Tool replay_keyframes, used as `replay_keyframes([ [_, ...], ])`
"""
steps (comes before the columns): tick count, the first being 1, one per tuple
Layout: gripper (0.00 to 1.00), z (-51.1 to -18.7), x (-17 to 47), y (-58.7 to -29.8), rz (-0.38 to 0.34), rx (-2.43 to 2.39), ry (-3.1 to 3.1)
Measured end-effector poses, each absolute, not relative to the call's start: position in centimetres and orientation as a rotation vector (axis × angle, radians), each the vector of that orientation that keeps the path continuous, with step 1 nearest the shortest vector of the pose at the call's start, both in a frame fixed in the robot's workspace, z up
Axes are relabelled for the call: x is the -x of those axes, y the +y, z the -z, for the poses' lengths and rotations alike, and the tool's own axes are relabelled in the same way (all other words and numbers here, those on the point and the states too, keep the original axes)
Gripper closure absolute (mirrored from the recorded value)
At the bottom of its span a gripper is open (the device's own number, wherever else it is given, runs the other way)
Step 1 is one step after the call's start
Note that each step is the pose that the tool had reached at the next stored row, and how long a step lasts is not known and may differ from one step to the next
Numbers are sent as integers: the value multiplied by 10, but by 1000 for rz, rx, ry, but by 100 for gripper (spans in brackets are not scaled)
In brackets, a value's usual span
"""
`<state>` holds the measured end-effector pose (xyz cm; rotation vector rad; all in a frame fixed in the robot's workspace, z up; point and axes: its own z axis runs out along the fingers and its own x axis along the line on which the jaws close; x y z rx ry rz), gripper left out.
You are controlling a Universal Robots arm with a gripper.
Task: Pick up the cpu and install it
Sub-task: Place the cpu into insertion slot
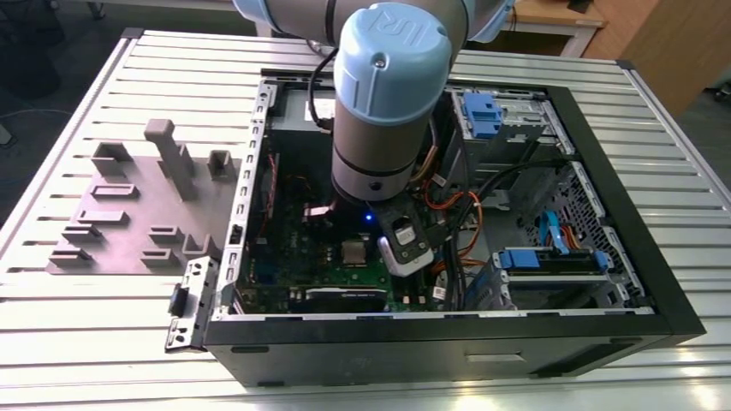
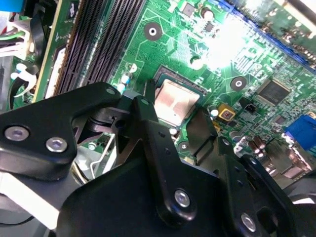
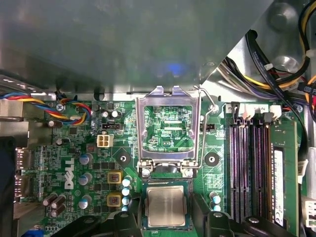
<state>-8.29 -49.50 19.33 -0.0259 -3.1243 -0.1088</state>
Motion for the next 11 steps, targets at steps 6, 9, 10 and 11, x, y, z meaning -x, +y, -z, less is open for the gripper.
replay_keyframes([
  [6, 47, -195, 83, -495, 112, 26, -3124],
  [9, 47, -195, 83, -495, 114, 26, -3124],
  [10, 47, -195, 83, -495, 114, 26, -3124],
  [11, 47, -194, 82, -495, 115, 27, -3124],
])
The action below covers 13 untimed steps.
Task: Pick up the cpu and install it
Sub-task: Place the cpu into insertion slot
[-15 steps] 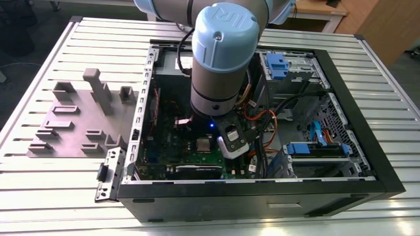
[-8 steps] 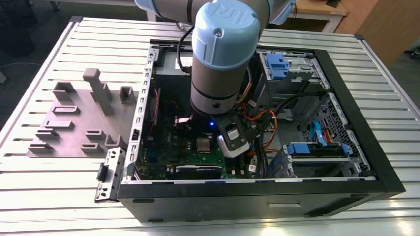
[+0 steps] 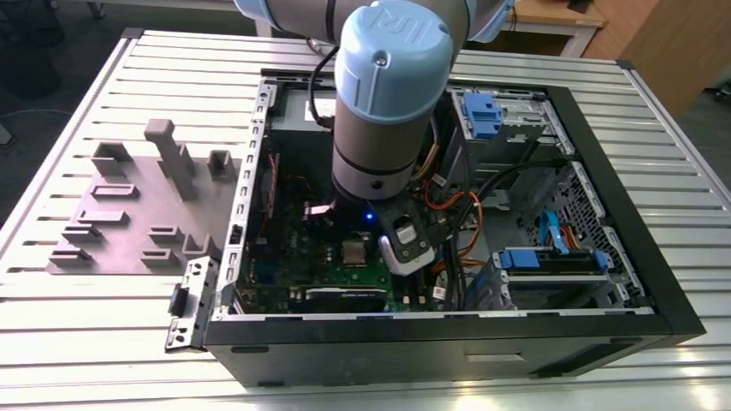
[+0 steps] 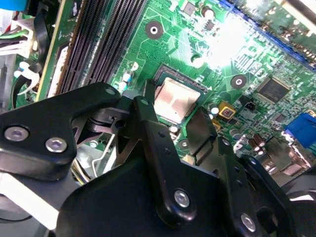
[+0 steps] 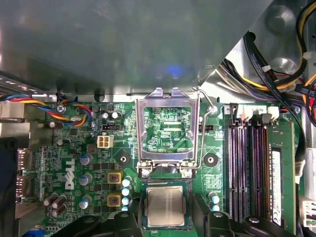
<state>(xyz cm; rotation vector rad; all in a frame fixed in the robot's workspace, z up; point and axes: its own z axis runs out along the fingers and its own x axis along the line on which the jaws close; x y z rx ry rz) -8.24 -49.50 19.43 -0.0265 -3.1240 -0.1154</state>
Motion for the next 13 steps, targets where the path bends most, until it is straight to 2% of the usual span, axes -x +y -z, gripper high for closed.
replay_keyframes([
  [4, 49, -193, 81, -495, 117, 28, -3124],
  [6, 61, -193, 81, -495, 116, 28, -3123],
  [13, 62, -194, 81, -495, 120, 28, -3124],
])
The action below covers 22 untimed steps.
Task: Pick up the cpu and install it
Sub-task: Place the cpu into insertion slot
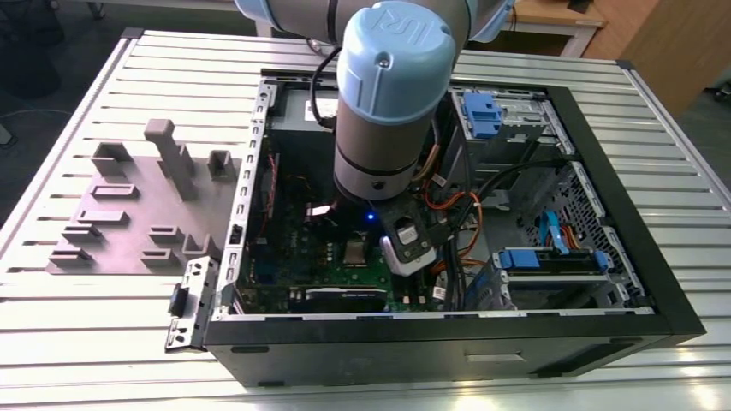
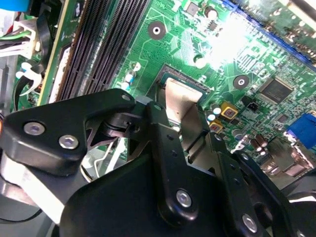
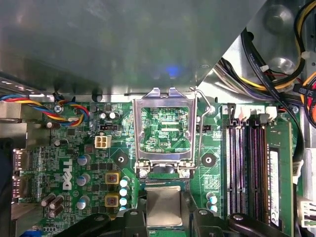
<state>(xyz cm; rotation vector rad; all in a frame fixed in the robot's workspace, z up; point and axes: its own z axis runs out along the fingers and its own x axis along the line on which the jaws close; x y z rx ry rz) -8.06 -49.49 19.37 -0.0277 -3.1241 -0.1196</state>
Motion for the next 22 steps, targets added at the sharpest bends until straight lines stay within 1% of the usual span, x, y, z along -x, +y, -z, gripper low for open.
replay_keyframes([
  [12, 62, -198, 83, -495, 120, 28, -3124],
  [14, 61, -198, 83, -495, 120, 28, -3124],
  [16, 49, -198, 83, -495, 120, 28, -3124],
  [22, 49, -194, 83, -495, 128, 28, -3123],
])
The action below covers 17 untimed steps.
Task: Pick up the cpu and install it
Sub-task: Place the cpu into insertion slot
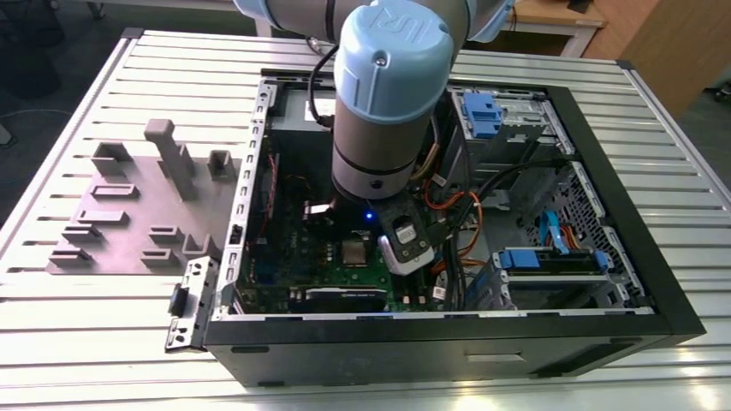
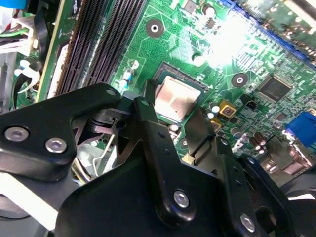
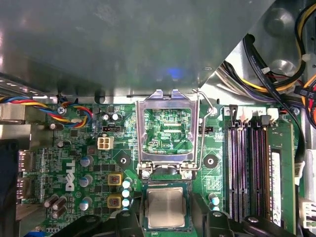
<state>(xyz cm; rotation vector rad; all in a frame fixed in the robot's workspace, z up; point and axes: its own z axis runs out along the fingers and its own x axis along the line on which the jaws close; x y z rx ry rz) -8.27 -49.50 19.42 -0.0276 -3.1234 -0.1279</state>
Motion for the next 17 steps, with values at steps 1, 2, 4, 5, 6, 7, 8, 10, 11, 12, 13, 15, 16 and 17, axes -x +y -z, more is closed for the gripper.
replay_keyframes([
  [1, 49, -193, 83, -495, 130, 28, -3123],
  [2, 49, -193, 83, -495, 131, 28, -3123],
  [4, 49, -192, 83, -495, 132, 28, -3123],
  [5, 49, -192, 83, -495, 132, 28, -3123],
  [6, 49, -192, 83, -495, 132, 28, -3123],
  [7, 49, -192, 83, -495, 133, 28, -3123],
  [8, 50, -192, 83, -495, 132, 28, -3123],
  [10, 56, -192, 83, -495, 132, 28, -3123],
  [11, 59, -192, 83, -495, 132, 28, -3123],
  [12, 59, -192, 83, -495, 132, 28, -3123],
  [13, 59, -192, 83, -495, 133, 28, -3123],
  [15, 59, -192, 83, -495, 134, 28, -3123],
  [16, 59, -193, 83, -495, 135, 28, -3123],
  [17, 59, -194, 83, -495, 135, 28, -3123],
])
